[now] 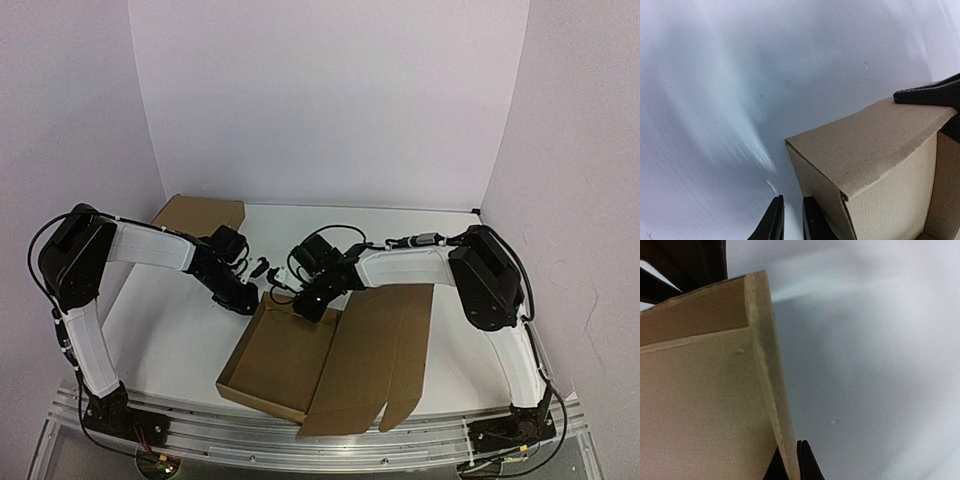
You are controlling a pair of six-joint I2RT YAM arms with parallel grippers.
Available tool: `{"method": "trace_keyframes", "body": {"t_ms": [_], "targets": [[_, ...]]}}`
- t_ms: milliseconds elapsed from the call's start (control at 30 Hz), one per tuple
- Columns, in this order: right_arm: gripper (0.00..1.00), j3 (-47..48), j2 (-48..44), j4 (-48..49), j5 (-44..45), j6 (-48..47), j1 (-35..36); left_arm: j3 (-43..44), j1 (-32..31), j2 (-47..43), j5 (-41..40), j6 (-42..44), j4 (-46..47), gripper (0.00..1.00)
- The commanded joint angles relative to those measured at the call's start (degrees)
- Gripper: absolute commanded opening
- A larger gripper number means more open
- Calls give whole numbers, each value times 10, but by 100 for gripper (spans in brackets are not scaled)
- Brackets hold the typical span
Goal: Fold the paper box
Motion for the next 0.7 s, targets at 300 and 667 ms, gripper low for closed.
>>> {"method": "trace_keyframes", "body": {"t_ms": [300,667], "targets": [[28,-17,48,32,180,-130,50,-1,-27,-9,159,-23,55,18],[0,-11,71,-17,142,-113,49,-6,-27,-10,179,-35,70,18]]}}
